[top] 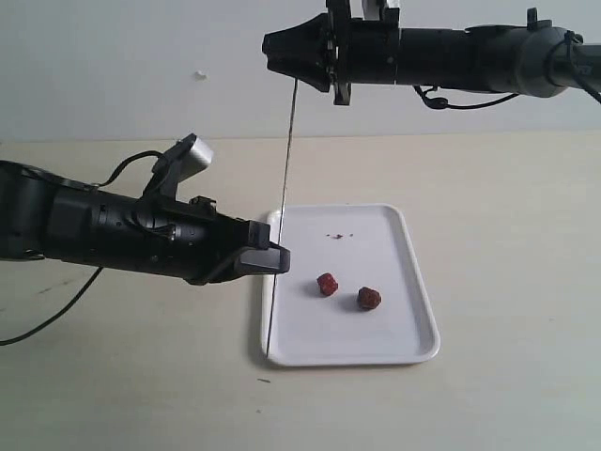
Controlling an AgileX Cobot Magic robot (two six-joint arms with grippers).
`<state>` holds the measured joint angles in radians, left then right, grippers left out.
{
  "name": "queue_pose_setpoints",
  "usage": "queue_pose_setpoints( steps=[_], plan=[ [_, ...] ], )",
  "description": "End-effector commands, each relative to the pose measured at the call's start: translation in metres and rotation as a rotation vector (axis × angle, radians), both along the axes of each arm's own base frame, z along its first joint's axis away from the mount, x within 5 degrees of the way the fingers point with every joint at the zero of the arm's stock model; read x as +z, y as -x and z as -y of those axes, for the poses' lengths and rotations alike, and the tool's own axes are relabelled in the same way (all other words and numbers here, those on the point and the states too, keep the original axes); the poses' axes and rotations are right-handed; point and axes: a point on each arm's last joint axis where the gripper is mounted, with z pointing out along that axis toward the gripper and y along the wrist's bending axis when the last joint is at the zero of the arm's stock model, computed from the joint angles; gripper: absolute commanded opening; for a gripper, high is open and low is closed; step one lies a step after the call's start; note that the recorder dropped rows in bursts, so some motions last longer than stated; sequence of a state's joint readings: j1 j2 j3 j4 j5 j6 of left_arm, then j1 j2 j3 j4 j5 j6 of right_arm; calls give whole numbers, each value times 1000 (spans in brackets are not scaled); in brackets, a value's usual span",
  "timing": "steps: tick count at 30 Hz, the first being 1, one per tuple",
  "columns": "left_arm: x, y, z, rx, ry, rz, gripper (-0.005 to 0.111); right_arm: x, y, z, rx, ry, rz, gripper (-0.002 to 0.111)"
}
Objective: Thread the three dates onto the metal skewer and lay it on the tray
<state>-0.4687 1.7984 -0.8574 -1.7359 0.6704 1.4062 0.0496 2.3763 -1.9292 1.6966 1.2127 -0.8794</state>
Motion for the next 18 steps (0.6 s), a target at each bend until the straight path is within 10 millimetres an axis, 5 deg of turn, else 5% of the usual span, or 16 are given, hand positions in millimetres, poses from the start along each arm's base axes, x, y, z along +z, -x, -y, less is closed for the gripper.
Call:
queue_pose_setpoints(
  steps=[1,18],
  plan=[
    [2,-2,0,5,3,12,0,5,2,1,8,7,22,30],
    [5,-2,-1,-30,36,26,0,5,1,4,1,7,22,30]
  ],
)
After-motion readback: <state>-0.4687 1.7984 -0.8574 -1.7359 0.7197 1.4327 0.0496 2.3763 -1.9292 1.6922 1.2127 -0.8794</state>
